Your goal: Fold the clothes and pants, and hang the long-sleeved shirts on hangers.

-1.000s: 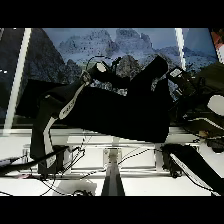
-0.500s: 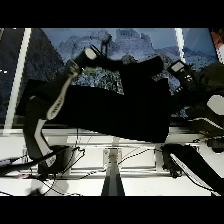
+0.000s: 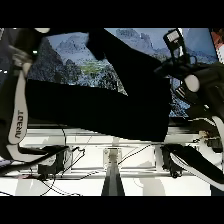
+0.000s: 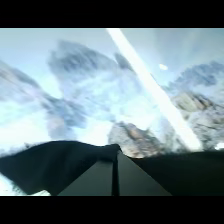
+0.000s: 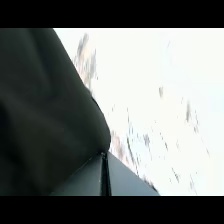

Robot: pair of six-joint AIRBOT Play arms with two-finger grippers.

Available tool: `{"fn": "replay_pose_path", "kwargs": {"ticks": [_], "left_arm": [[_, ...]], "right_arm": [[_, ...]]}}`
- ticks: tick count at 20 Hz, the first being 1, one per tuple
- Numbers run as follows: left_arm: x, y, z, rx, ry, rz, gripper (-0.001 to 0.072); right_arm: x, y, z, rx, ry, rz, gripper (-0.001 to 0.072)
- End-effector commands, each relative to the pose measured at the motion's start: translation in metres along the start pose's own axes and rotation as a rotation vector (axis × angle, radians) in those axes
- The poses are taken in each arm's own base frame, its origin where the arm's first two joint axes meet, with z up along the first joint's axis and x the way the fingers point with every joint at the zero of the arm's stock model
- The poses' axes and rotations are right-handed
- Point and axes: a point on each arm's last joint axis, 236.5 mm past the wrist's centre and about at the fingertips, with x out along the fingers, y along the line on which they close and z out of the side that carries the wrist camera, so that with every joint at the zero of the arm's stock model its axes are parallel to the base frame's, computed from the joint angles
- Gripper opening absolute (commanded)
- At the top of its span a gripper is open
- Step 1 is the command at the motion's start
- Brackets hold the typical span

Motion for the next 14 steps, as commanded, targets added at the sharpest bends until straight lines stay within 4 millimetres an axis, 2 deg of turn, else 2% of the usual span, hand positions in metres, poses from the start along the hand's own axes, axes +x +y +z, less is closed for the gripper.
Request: {"fn": "replay_pose_path", "kwargs": {"ticks": [1, 2, 5, 6, 7, 8, 10, 11, 13, 14], "left_arm": [[-0.036, 0.019, -0.006, 0.047, 0.078, 0.110, 0.0007], [-0.037, 0.028, -0.021, 0.029, 0.134, 0.145, 0.0007], [-0.035, 0.065, -0.070, -0.015, 0.271, 0.285, 0.0007], [-0.033, 0.074, -0.089, -0.024, 0.312, 0.314, 0.0008], [-0.030, 0.083, -0.113, -0.045, 0.364, 0.338, 0.0008], [-0.028, 0.091, -0.138, -0.066, 0.415, 0.361, 0.0008], [-0.029, 0.111, -0.175, -0.104, 0.471, 0.420, 0.0008], [-0.031, 0.122, -0.185, -0.143, 0.470, 0.449, 0.0008], [-0.039, 0.140, -0.195, -0.218, 0.456, 0.492, 0.0008], [-0.046, 0.148, -0.193, -0.234, 0.445, 0.508, 0.0009]], "right_arm": [[0.063, -0.005, 0.041, 0.160, -0.239, -0.020, 0.0016], [0.079, -0.003, 0.042, 0.230, -0.263, -0.011, 0.0016], [0.116, 0.005, 0.024, 0.352, -0.194, 0.015, 0.0020], [0.120, 0.006, 0.019, 0.351, -0.172, 0.017, 0.0125], [0.120, 0.006, 0.017, 0.345, -0.163, 0.016, 0.0379], [0.119, 0.002, 0.014, 0.328, -0.145, 0.006, 0.0506], [0.116, -0.013, -0.008, 0.324, -0.017, -0.019, 0.0507], [0.113, -0.023, -0.025, 0.336, 0.069, -0.035, 0.0507], [0.104, -0.040, -0.066, 0.312, 0.241, -0.053, 0.0507], [0.098, -0.045, -0.090, 0.309, 0.330, -0.053, 0.0507]]}}
